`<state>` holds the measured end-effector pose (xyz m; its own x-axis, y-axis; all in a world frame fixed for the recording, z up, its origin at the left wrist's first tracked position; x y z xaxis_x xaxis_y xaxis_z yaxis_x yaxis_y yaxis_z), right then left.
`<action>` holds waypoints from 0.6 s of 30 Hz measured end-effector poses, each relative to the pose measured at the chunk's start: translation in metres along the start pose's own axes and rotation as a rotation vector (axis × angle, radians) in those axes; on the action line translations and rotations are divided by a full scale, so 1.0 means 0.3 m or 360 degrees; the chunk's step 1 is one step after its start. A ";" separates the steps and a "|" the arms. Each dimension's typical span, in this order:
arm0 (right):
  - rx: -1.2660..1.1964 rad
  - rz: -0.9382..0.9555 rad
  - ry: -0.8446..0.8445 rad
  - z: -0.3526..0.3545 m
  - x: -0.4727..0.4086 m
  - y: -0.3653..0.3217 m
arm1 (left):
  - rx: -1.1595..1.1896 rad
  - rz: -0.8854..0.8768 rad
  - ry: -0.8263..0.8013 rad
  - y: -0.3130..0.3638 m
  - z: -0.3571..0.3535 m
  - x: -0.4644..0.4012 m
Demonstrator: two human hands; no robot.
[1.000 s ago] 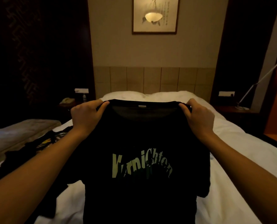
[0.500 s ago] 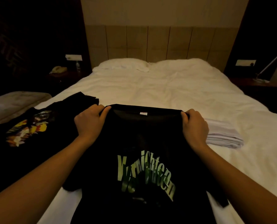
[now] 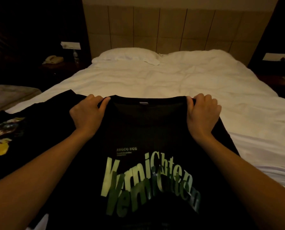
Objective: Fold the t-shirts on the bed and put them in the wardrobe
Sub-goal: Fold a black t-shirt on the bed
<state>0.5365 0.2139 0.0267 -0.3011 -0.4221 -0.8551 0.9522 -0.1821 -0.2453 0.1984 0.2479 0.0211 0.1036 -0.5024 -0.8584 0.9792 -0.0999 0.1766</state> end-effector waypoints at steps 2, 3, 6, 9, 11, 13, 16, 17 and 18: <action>0.0048 0.0088 0.0005 -0.105 -0.020 -0.021 | -0.0065 -0.0067 -0.0004 -0.033 -0.098 -0.040; 0.0073 0.0111 -0.0007 -0.161 -0.028 -0.027 | -0.0085 -0.0096 -0.0006 -0.046 -0.145 -0.057; 0.0088 0.0139 -0.0072 -0.326 -0.048 -0.039 | -0.0100 -0.0163 -0.0016 -0.072 -0.281 -0.088; 0.0077 0.0172 -0.0191 -0.500 -0.040 -0.045 | -0.0097 -0.0182 -0.0076 -0.101 -0.424 -0.086; 0.0078 0.0227 -0.0293 -0.612 -0.010 -0.041 | -0.0092 -0.0163 -0.0170 -0.129 -0.531 -0.053; 0.0084 0.0296 -0.0396 -0.714 0.045 -0.022 | -0.0045 -0.0121 -0.0282 -0.157 -0.632 0.007; 0.0069 0.0318 -0.0566 -0.832 0.144 0.032 | 0.0028 -0.0096 -0.0424 -0.176 -0.748 0.099; 0.0053 0.0299 -0.0593 -0.854 0.168 0.045 | 0.0033 -0.0096 -0.0455 -0.184 -0.771 0.113; 0.0044 0.0285 -0.0599 -0.867 0.181 0.053 | 0.0033 -0.0093 -0.0470 -0.189 -0.787 0.117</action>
<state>0.5490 0.4192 -0.1425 -0.1340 -0.7435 -0.6552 0.9910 -0.0981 -0.0913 0.1877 0.4387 -0.1329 -0.0110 -0.7231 -0.6907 0.9779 -0.1521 0.1436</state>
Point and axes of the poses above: each hand's wrist, its own x-axis away from the middle knuckle, its own z-axis out of the back of the hand, y = z × x, the point moved 5 cm from there along -x, towards the middle knuckle, and after that the axes turned 7 degrees about y, right-handed, at the moved point
